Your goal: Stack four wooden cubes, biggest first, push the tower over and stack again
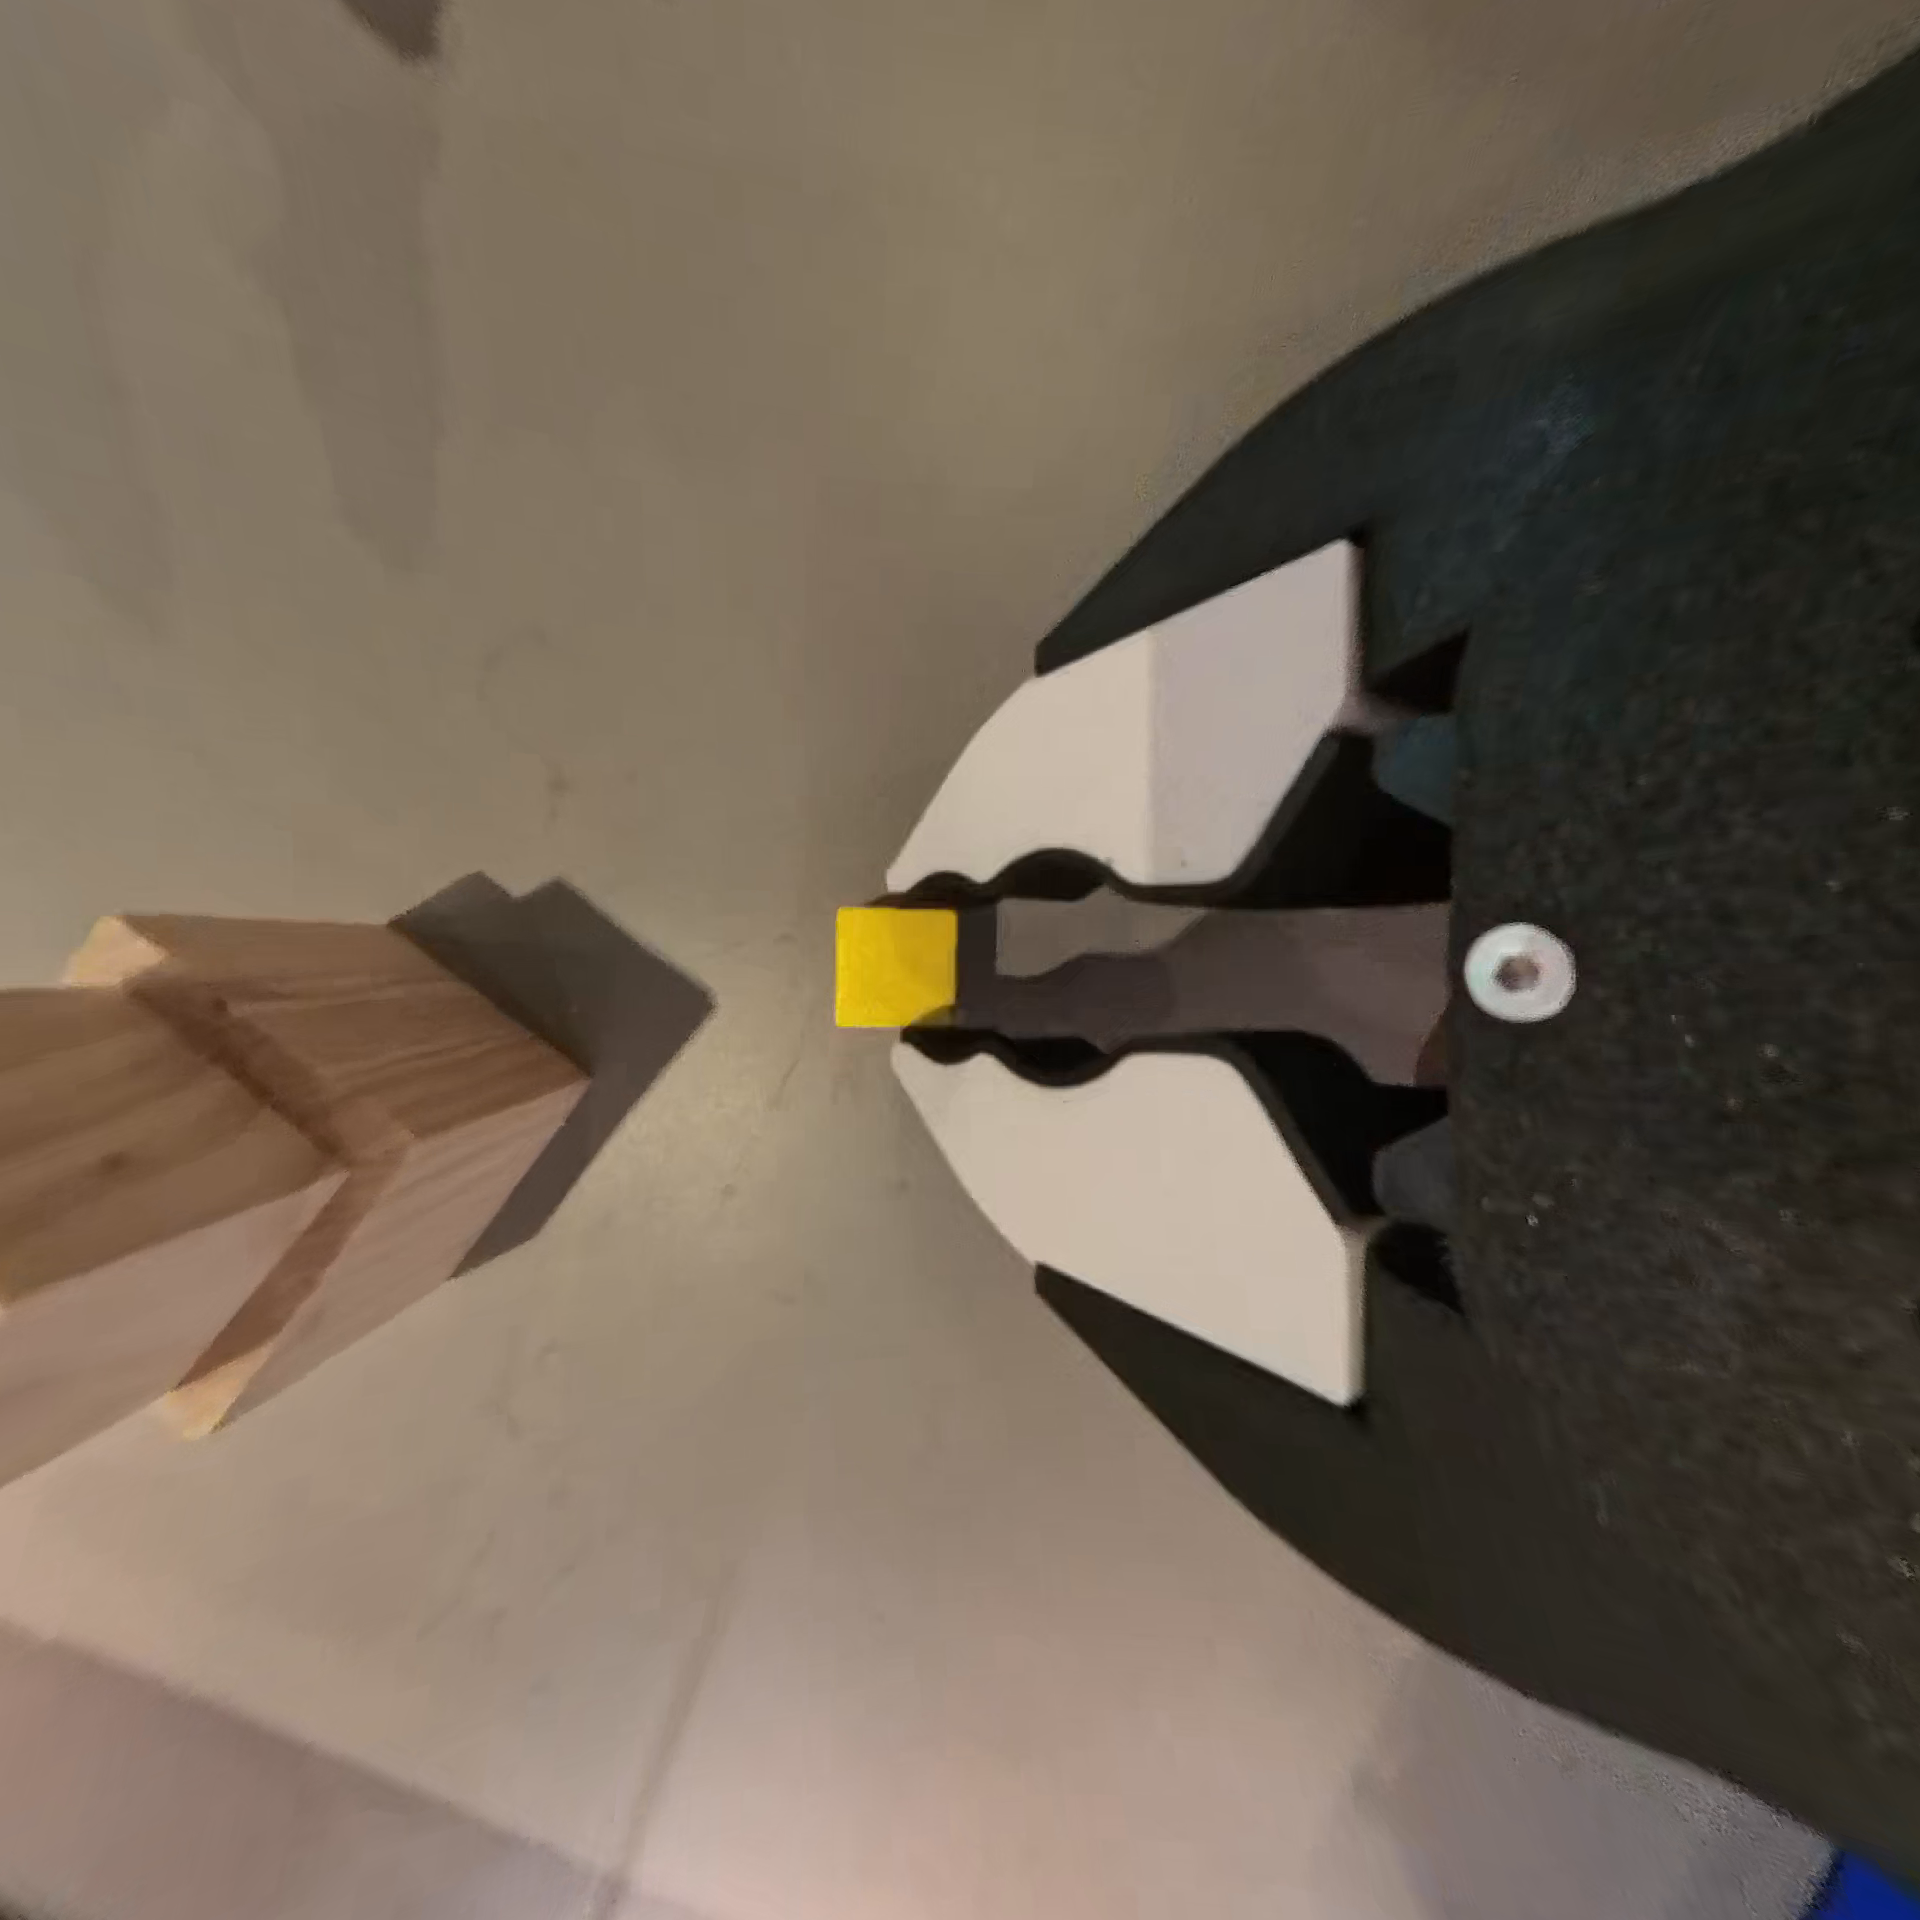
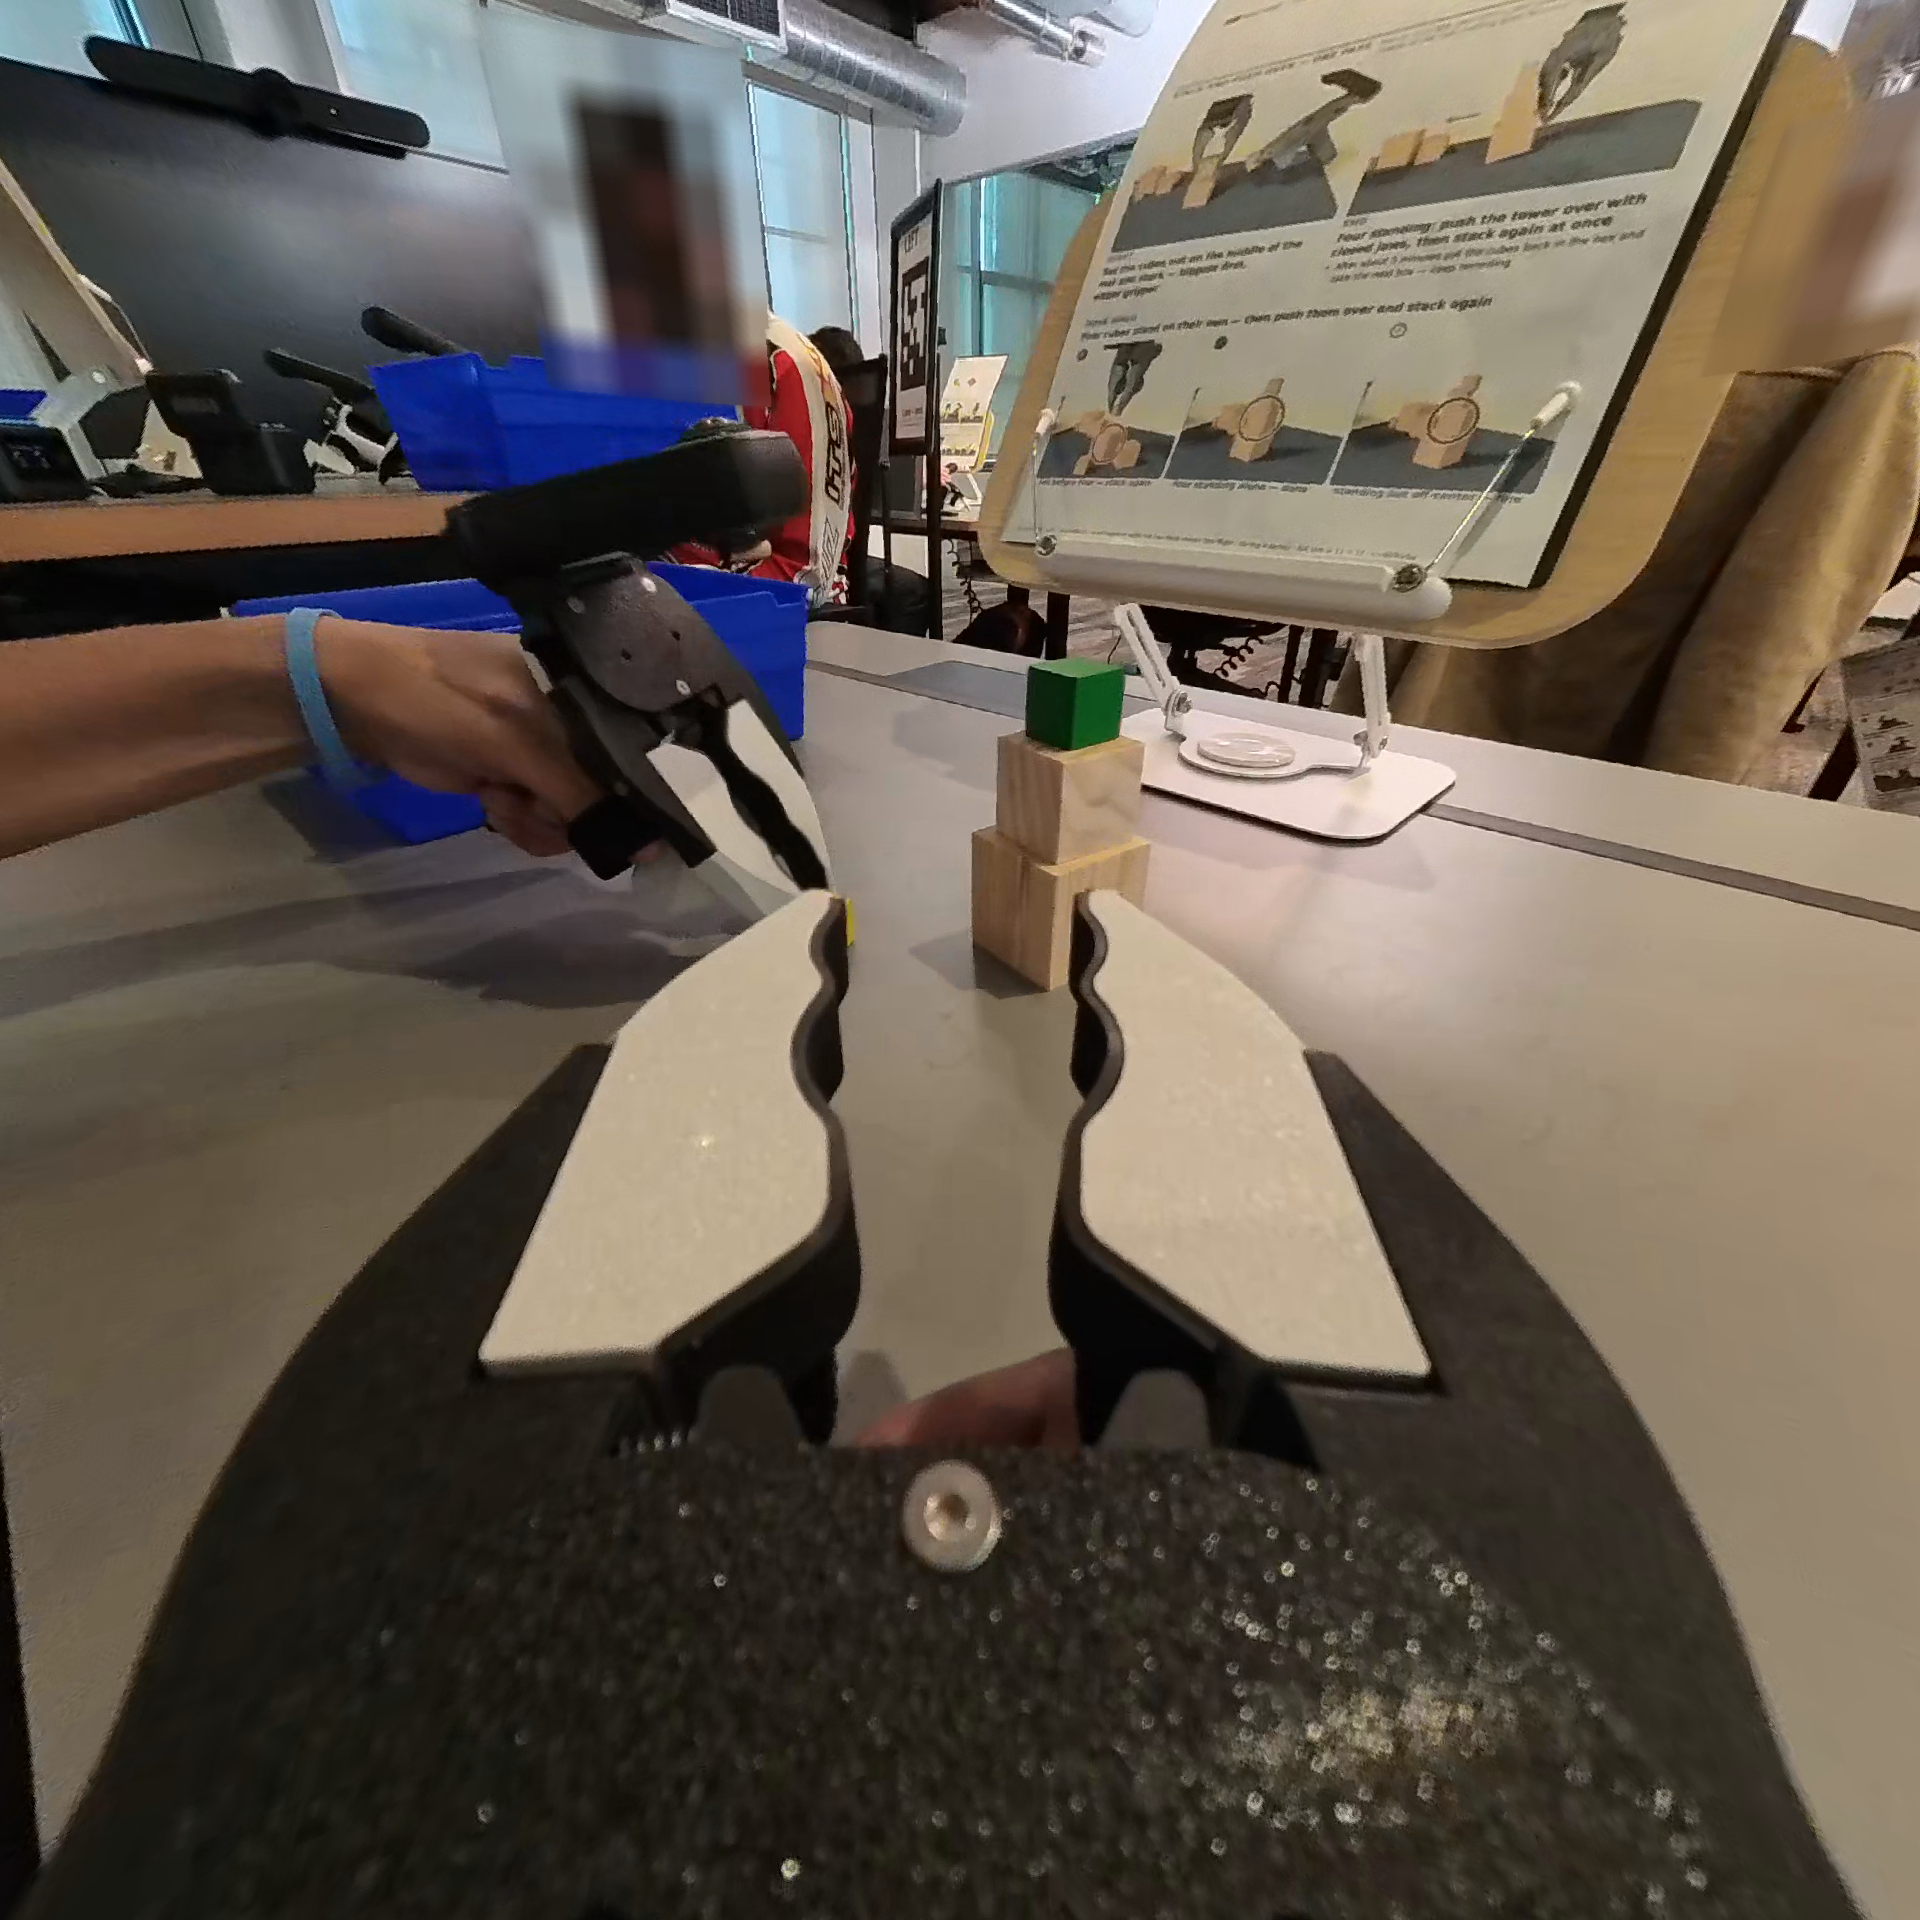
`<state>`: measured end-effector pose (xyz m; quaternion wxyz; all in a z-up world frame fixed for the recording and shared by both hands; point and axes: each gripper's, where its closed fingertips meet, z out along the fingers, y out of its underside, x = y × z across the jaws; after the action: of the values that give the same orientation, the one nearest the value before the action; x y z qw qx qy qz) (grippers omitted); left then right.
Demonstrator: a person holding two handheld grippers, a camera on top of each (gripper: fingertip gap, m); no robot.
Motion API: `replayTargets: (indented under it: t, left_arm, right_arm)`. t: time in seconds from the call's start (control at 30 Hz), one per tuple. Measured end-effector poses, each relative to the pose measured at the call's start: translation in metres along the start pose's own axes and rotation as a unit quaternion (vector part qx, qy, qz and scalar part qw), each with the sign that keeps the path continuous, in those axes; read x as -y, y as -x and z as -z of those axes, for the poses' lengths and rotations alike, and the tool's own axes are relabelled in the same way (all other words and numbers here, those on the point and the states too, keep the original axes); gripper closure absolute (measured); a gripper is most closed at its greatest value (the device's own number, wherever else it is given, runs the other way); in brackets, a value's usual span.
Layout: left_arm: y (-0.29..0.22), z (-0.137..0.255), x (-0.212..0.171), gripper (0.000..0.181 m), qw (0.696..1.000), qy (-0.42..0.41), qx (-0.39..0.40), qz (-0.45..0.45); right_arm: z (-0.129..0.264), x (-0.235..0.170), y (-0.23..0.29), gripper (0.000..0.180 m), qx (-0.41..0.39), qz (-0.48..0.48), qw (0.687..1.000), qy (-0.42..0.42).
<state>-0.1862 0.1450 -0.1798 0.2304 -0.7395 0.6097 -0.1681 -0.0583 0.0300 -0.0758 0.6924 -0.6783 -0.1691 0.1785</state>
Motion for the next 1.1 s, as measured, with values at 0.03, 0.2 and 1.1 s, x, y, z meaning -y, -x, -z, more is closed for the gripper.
replayTargets:
  t: [0.03, 0.2, 1.1]
  left_arm:
    - [-0.001, 0.0, 0.0, 0.159, 1.0, 0.0, -0.003, -0.003]
    - [0.004, 0.006, 0.001, 0.16, 1.0, 0.002, 0.014, -0.006]
    - [0.039, 0.054, 0.147, 0.16, 0.999, -0.009, 0.039, 0.024]
  right_arm:
    - [0.0, 0.0, 0.0, 0.14, 0.0, 0.001, 1.0, 0.0]
    - [0.0, -0.001, -0.001, 0.14, 0.001, -0.008, 1.0, 0.002]
    - [-0.001, -0.001, -0.001, 0.143, 0.012, -0.02, 1.0, 0.005]
